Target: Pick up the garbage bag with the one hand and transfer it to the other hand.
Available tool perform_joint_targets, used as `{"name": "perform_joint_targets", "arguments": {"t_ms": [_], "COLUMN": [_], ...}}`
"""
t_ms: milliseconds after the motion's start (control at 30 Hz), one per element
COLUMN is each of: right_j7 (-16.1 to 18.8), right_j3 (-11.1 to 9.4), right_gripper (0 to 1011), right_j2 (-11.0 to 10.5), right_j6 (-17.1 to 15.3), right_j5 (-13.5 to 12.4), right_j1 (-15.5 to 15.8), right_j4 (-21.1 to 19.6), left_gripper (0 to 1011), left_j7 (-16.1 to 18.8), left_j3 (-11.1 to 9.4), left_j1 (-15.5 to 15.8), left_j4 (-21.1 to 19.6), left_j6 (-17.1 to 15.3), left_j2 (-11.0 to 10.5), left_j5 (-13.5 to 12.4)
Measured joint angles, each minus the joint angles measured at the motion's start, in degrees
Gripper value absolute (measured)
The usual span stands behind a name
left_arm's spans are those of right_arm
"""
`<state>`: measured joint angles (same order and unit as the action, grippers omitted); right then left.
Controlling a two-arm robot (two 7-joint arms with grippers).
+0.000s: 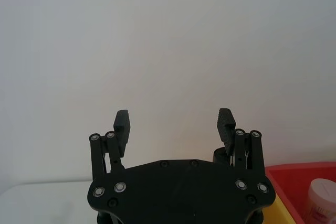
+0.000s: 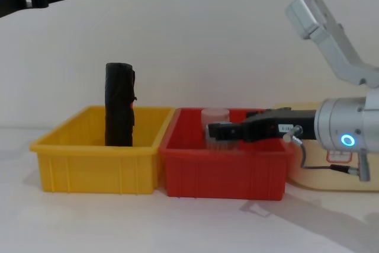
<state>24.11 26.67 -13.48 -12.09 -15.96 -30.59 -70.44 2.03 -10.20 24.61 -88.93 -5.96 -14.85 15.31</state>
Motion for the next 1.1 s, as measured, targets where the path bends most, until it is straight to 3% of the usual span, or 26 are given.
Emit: {"name": "perform_joint_targets", "arguments": {"t_ms": [867, 1100], "right_j7": [1.02, 1.22], "right_j3": [1.28, 1.82], "right_gripper": [1000, 886], "right_j2": [2.68, 3.53], "right_j6": [0.98, 0.45], "right_j5": [1.34, 2.07], "right_j1": [-4.62, -5.90], "right_j4": [8.02, 9.84], "left_gripper": [1002, 1002], "left_j7": [0.20, 0.20], "left_j3": [0.20, 0.20], "left_j1": [-0.09, -0.09], "left_j4": [-0.06, -0.06], "left_j6": [-0.01, -0.01], "left_j2": [-0.07, -0.07], "left_j5": [-0.06, -0.06]}}
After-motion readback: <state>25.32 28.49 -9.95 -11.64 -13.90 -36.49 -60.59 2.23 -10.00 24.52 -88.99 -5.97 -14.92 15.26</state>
